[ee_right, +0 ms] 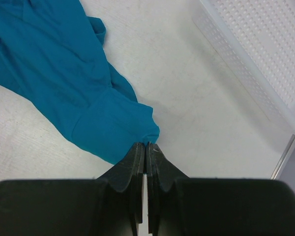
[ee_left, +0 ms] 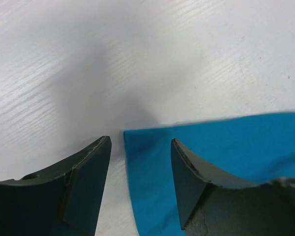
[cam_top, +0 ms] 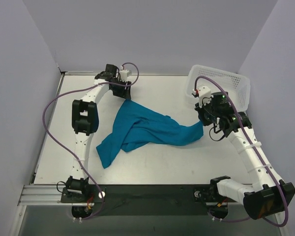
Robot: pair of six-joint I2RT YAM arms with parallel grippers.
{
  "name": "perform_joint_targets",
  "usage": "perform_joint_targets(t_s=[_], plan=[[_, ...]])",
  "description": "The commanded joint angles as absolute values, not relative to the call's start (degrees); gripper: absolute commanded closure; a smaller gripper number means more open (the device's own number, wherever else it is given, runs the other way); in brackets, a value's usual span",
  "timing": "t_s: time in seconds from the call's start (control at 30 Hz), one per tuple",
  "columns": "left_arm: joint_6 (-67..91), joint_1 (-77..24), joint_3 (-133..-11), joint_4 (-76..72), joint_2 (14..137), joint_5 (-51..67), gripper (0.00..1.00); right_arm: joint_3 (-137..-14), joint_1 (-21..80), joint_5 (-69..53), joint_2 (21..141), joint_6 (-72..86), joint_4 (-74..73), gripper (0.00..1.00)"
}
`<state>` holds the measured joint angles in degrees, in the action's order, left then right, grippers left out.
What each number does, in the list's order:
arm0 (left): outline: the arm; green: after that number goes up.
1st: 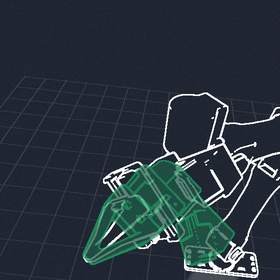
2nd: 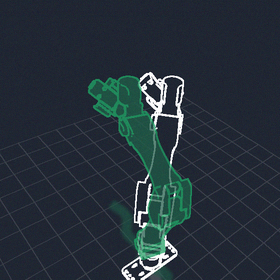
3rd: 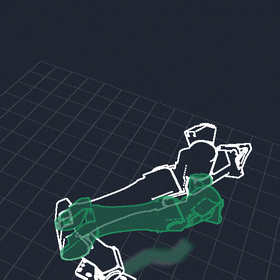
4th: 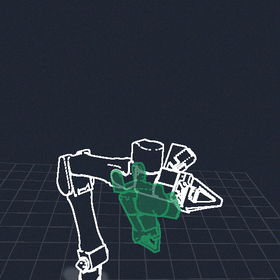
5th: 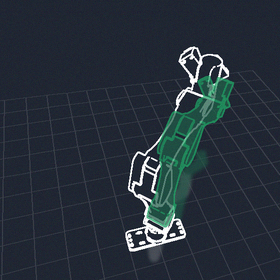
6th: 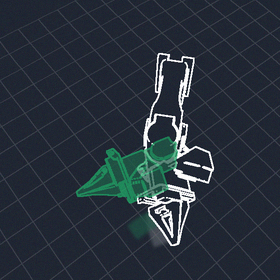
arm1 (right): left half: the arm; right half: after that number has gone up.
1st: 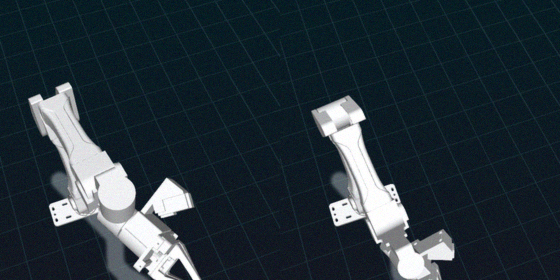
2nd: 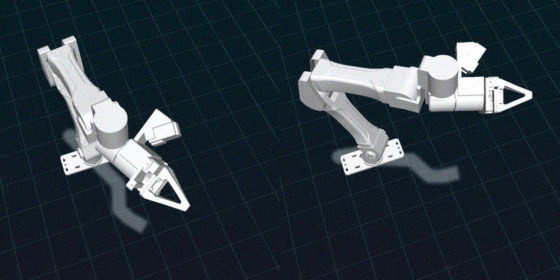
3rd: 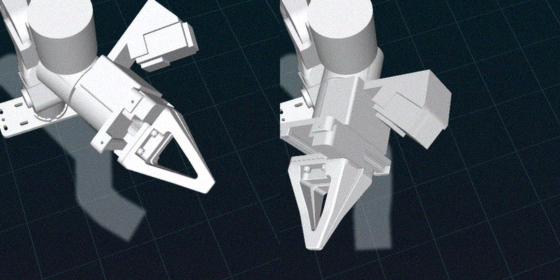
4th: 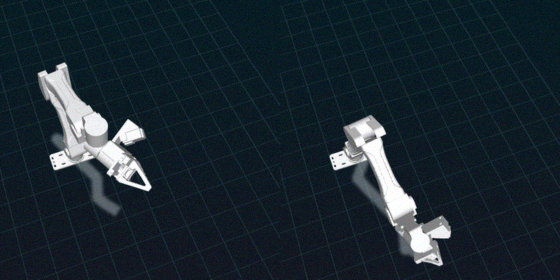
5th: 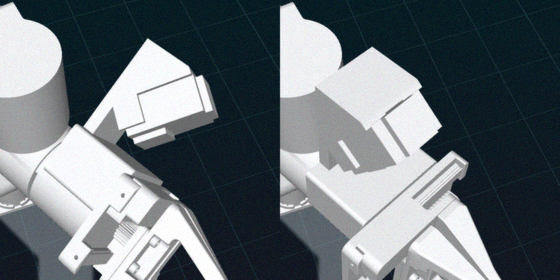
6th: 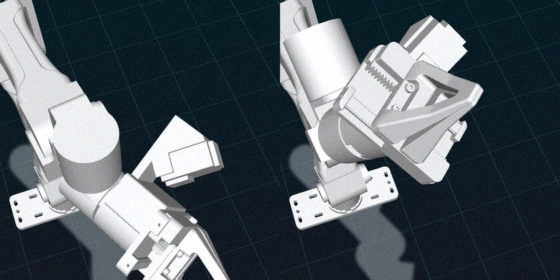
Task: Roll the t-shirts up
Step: Flatten out the T-shirt at the center of the board.
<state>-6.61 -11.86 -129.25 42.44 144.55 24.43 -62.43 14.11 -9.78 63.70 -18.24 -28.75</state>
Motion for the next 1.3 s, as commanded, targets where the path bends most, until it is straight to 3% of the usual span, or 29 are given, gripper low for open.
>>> perform_joint_targets(t_s=[0.0, 0.17, 0.6, 0.97, 1.07, 1.17, 1.2, 1.27], plan=[[-6.1, -12.5, -129.9, 40.7, 144.8, 23.1, 0.39, -65.0, 13.2, -8.9, 64.6, -17.8, -29.8, 1.0], [-6.4, -12.3, -129.7, 40.8, 145.0, 22.1, 0.42, -65.8, 13.3, -9.1, 65.7, -17.9, -29.6, 1.0], [-7.4, -12.7, -131.5, 42.4, 147.4, 21.1, 0.64, -65.0, 13.2, -9.1, 67.1, -17.7, -28.8, 1.0], [-9.0, -16.0, -137.3, 47.7, 150.9, 14.6, 0.69, -66.2, 13.2, -8.7, 68.6, -17.9, -28.0, 1.0], [-8.4, -16.0, -136.2, 47.2, 150.4, 12.8, 0.75, -66.5, 13.2, -8.6, 68.5, -17.9, -28.0, 1.0], [-9.1, -15.9, -135.1, 47.4, 149.8, 12.0, 0.88, -66.4, 13.1, -8.4, 68.1, -17.9, -27.8, 1.0], [-9.4, -15.7, -134.6, 47.4, 149.6, 12.0, 0.97, -66.1, 13.2, -8.4, 67.9, -17.9, -27.7, 1.0], [-9.6, -15.6, -133.7, 47.5, 148.7, 12.1, 1.0, -65.7, 13.1, -8.3, 67.6, -17.9, -27.6, 1.0]])
